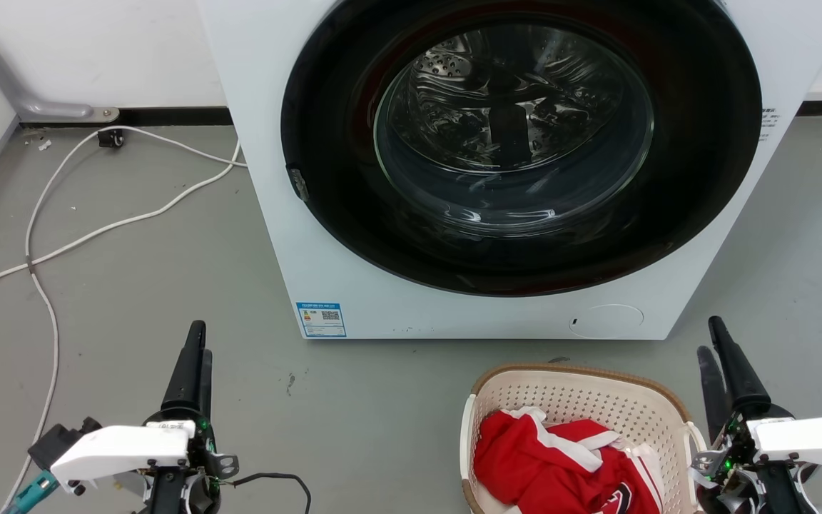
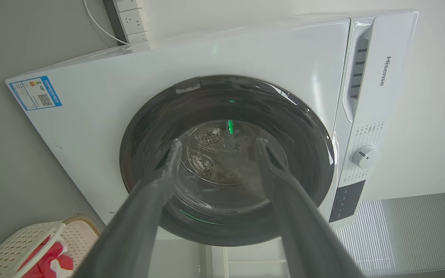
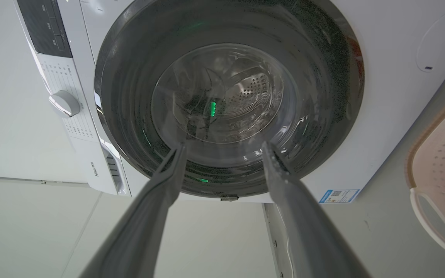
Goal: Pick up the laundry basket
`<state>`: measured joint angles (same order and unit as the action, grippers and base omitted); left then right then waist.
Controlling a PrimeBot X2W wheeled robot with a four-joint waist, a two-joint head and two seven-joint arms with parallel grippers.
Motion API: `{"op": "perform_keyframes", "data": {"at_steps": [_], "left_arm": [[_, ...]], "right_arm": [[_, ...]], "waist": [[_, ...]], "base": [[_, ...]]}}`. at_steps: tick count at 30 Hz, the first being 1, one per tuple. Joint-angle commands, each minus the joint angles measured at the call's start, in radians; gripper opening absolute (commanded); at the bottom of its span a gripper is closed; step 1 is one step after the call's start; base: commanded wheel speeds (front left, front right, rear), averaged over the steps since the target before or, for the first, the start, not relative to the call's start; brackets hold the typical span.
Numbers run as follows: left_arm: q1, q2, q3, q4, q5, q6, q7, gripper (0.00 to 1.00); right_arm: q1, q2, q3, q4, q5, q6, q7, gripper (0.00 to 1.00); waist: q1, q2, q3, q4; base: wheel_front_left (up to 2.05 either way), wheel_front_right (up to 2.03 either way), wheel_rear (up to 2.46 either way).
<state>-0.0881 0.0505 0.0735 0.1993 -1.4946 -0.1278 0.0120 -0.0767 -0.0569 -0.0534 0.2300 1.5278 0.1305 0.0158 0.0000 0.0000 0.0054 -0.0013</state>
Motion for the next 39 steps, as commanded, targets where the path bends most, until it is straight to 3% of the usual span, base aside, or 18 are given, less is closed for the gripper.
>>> {"op": "perform_keyframes", "data": {"at_steps": [1,3,5,18,39], "left_arm": [[-0.033,0.004,-0.004,-0.028,0.041,-0.002,-0.01,1.0],[-0.035,0.004,-0.006,-0.038,0.099,-0.002,-0.018,1.0],[-0.037,0.003,-0.003,-0.058,0.191,-0.002,-0.034,1.0],[-0.032,0.003,-0.064,-0.086,0.496,0.034,-0.081,1.0],[-0.043,0.002,-0.121,-0.06,0.831,0.073,-0.142,1.0]], "right_arm": [[-0.028,-0.004,-0.005,-0.021,-0.041,0.0,-0.011,1.0],[-0.031,-0.002,-0.011,-0.033,-0.098,0.0,-0.019,1.0],[-0.032,0.0,-0.01,-0.061,-0.228,0.0,-0.035,1.0],[-0.015,0.002,0.015,-0.095,-0.566,0.0,-0.082,1.0],[-0.011,0.004,0.041,-0.067,-0.989,0.0,-0.144,1.0]], "waist": [[0.0,0.0,0.0,0.0],[0.0,0.0,0.001,0.0],[0.0,0.0,0.002,-0.001],[0.0,0.0,-0.001,-0.002],[0.0,0.0,0.001,0.001]], "base": [[0.0,0.0,0.0],[0.0,0.0,0.0],[0.0,0.0,0.0],[0.0,0.0,0.0],[0.0,0.0,0.0]]}}
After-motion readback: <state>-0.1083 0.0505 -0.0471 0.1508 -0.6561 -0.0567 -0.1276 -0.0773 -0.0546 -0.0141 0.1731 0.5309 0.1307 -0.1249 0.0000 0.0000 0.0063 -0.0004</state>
